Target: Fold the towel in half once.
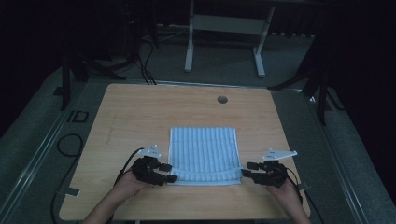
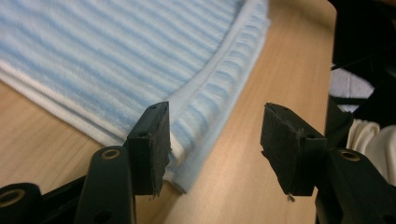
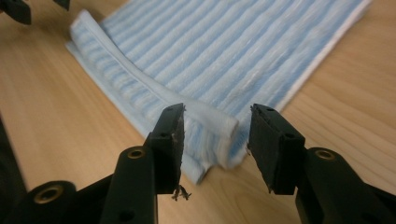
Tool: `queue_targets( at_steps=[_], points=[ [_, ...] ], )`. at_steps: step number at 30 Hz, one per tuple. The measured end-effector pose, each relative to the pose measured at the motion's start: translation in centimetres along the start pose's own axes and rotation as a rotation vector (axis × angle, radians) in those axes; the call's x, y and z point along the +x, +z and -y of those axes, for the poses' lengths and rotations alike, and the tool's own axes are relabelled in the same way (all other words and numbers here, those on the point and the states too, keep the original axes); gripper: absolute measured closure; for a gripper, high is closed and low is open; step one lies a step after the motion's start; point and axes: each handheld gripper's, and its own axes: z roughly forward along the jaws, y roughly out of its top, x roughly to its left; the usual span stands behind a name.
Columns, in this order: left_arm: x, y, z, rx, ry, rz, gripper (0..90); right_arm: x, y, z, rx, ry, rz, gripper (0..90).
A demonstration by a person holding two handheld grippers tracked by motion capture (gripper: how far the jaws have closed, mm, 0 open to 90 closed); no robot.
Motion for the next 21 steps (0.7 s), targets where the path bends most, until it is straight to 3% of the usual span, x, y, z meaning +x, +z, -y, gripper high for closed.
queue_targets(
  at_steps=[2,4,5,6,7,8,9,10,11,13,14,16,18,20,21],
  points=[
    [0.5,1.0,-0.1,0.036,-0.007,-0.003,42.6,-0.3,1.6,-0.1,0.039,-0.002,-0.022,53.6],
    [0.9,1.8,-0.2,0.044,-0.033,0.033,42.7,-0.3,2.7,-0.2,0.072,-0.013,-0.021,53.8],
    [0.9,2.1,-0.4,0.047,-0.035,0.033,44.4,-0.4,3.2,-0.3,0.090,-0.016,-0.028,58.5],
    [0.8,2.3,-0.5,0.054,-0.020,0.019,52.8,-0.4,3.5,-0.4,0.106,-0.021,-0.030,70.1],
    [0.9,2.5,-0.6,0.057,-0.019,0.028,61.7,-0.2,3.6,-0.5,0.105,-0.041,-0.013,77.2],
    [1.0,2.6,-0.8,0.061,-0.025,0.039,64.7,-0.2,3.6,-0.6,0.102,-0.047,-0.014,81.7],
    [1.1,2.6,-1.1,0.045,-0.014,0.029,79.1,-0.2,3.5,-0.9,0.101,-0.043,-0.025,83.3],
    [1.4,2.5,-1.3,0.046,-0.027,0.039,87.5,-0.1,3.2,-1.2,0.088,-0.055,-0.020,83.9],
    [1.5,2.4,-1.5,0.038,-0.036,0.032,89.1,-0.1,3.0,-1.5,0.080,-0.054,-0.030,84.2],
    [1.6,1.9,-1.9,0.020,-0.034,0.024,89.3,0.2,2.5,-2.1,0.051,-0.068,-0.023,84.3],
    [1.6,1.5,-2.1,0.006,-0.027,-0.004,89.5,0.2,2.3,-2.4,0.039,-0.071,-0.031,84.3],
    [1.7,1.0,-2.4,-0.002,-0.040,0.021,89.5,0.4,1.8,-3.0,0.012,-0.079,-0.031,84.4],
    [1.3,1.1,-2.5,0.062,-0.018,-0.069,86.8,0.6,1.3,-3.5,-0.005,-0.089,-0.035,84.4],
    [1.2,1.5,-2.2,0.100,-0.014,-0.102,62.6,0.7,1.2,-3.7,-0.006,-0.100,-0.033,84.4],
    [1.1,1.7,-2.1,0.111,0.002,-0.141,57.3,0.8,1.3,-3.7,-0.004,-0.101,-0.034,84.4]
  ],
)
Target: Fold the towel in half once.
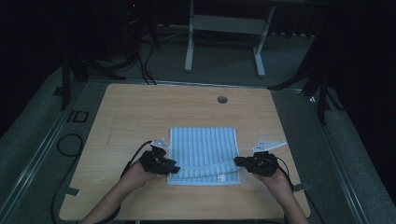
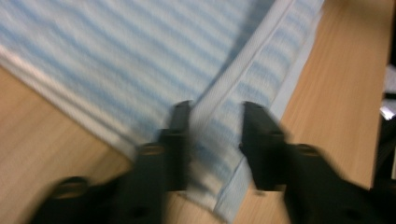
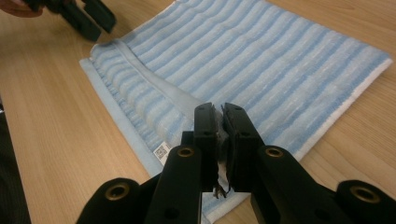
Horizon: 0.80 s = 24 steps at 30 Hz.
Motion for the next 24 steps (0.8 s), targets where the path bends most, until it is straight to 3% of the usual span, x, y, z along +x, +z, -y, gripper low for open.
queue_targets(
  at_steps=[2,5,8,11,16,18,20,21,24],
  points=[
    [0.0,0.6,0.2,0.029,0.005,-0.014,50.8,0.0,0.3,0.1,0.011,-0.004,0.004,84.3],
    [-0.4,1.5,0.5,0.071,0.044,-0.045,50.9,-0.1,0.7,0.5,0.029,-0.005,0.009,84.3],
    [-1.0,1.5,0.5,0.072,0.093,-0.075,58.2,0.0,0.9,0.6,0.037,-0.005,0.012,84.3],
    [-0.9,1.2,0.4,0.042,0.091,-0.067,75.6,-0.1,0.9,0.5,0.041,-0.007,0.019,84.4],
    [-0.6,0.2,0.2,-0.020,0.067,-0.078,80.5,-0.3,0.7,0.3,0.029,0.002,0.017,84.4],
    [-0.9,-1.5,0.0,-0.111,0.078,-0.096,80.4,0.0,0.0,0.0,0.010,-0.005,0.018,84.3],
    [-1.3,-2.9,0.1,-0.156,0.094,-0.075,79.5,0.6,-0.9,-0.1,-0.014,-0.015,0.016,84.3],
    [-1.6,-3.4,0.2,-0.155,0.107,-0.049,79.4,1.0,-1.3,-0.1,-0.023,-0.016,0.002,84.2],
    [-2.7,-4.2,1.2,-0.098,0.155,0.038,67.1,2.6,-2.2,1.0,-0.013,-0.019,-0.082,81.7]
  ],
)
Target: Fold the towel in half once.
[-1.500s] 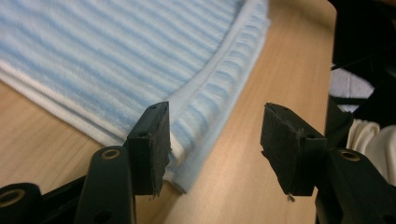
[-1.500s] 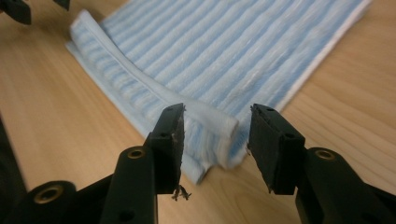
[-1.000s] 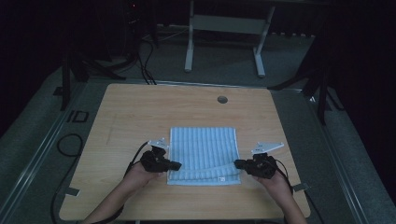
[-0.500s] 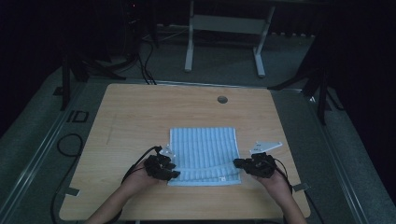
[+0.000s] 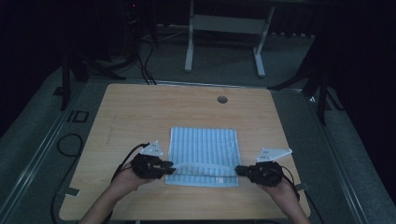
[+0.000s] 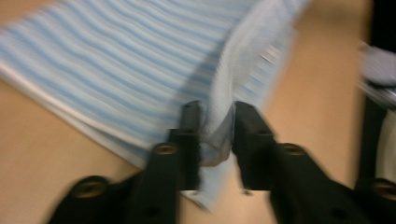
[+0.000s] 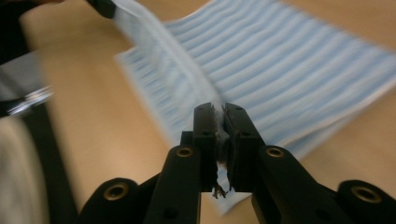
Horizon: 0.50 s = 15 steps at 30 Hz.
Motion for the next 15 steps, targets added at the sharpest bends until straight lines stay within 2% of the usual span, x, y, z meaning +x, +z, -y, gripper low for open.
queue_targets(
  at_steps=[1,2,3,7,8,10,12,13,15],
  points=[
    [-0.4,-0.1,0.3,0.015,0.001,0.025,64.9,0.5,0.0,0.6,0.008,0.003,-0.032,79.5],
    [-0.7,-0.1,0.6,0.030,0.001,0.022,58.3,0.8,0.0,1.1,0.021,0.004,-0.042,75.1],
    [-0.8,-0.1,0.9,0.038,-0.011,0.009,56.0,1.1,-0.1,1.6,0.029,0.006,-0.045,73.3],
    [0.0,-0.2,1.5,0.035,-0.065,0.002,52.5,0.8,-0.5,2.3,0.017,0.046,-0.026,68.0],
    [0.3,-0.2,1.5,0.031,-0.081,-0.010,52.6,0.6,-0.6,2.3,0.009,0.057,-0.021,68.0],
    [0.8,0.0,1.6,0.034,-0.095,-0.018,52.5,0.2,-0.7,2.1,0.001,0.055,0.008,66.4],
    [1.3,0.3,1.7,0.029,-0.110,-0.032,52.5,-0.2,-0.7,1.9,0.002,0.058,0.016,66.4],
    [1.7,0.4,1.7,0.029,-0.116,-0.024,52.5,-0.5,-0.6,1.8,0.005,0.057,0.030,65.7],
    [2.2,0.7,1.6,0.023,-0.126,-0.047,52.5,-1.3,-0.2,1.6,0.010,0.065,0.044,64.7]
  ],
)
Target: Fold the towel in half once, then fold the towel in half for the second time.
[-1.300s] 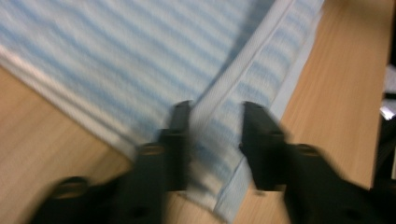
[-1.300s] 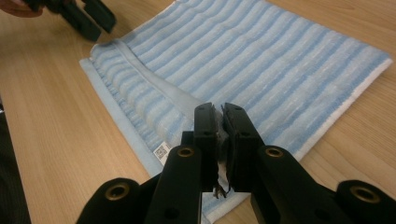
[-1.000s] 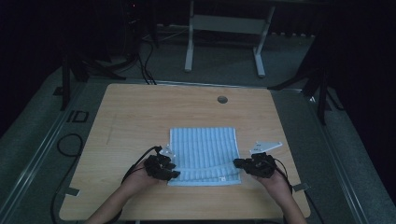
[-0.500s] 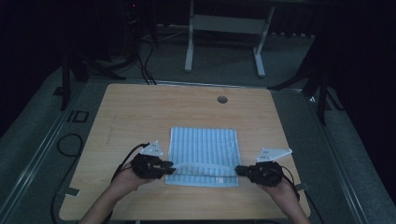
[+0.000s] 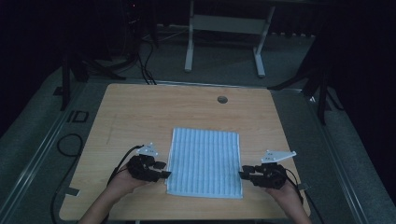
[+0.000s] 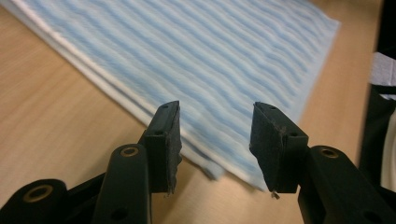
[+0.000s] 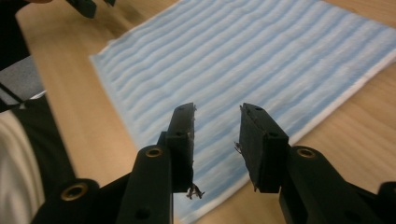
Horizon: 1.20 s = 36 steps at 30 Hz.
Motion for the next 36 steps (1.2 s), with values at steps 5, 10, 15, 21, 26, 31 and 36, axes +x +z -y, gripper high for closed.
queue_targets(
  at_steps=[5,10,15,21,26,31,36],
  points=[
    [1.2,0.9,-0.8,-0.001,0.000,-0.021,50.0,-2.2,1.2,-0.7,0.005,0.019,0.052,61.1],
    [2.5,1.8,-1.8,0.004,-0.025,-0.050,50.0,-3.9,2.6,-1.5,0.035,0.023,0.086,60.2],
    [4.2,2.5,-3.5,0.007,-0.049,-0.088,45.0,-5.5,3.5,-2.6,0.038,0.032,0.112,54.5],
    [6.2,3.4,-5.7,-0.015,-0.078,-0.133,42.7,-7.7,4.1,-4.3,0.046,0.044,0.146,47.4],
    [7.7,4.2,-7.5,-0.044,-0.136,-0.195,41.2,-9.6,4.9,-5.7,0.052,0.076,0.181,47.2],
    [10.0,5.7,-8.7,-0.015,-0.178,-0.201,41.2,-12.0,6.5,-6.9,0.065,0.133,0.214,48.3],
    [11.4,7.1,-9.0,-0.002,-0.222,-0.173,41.3,-13.7,8.1,-7.5,0.091,0.189,0.211,50.4]
  ],
)
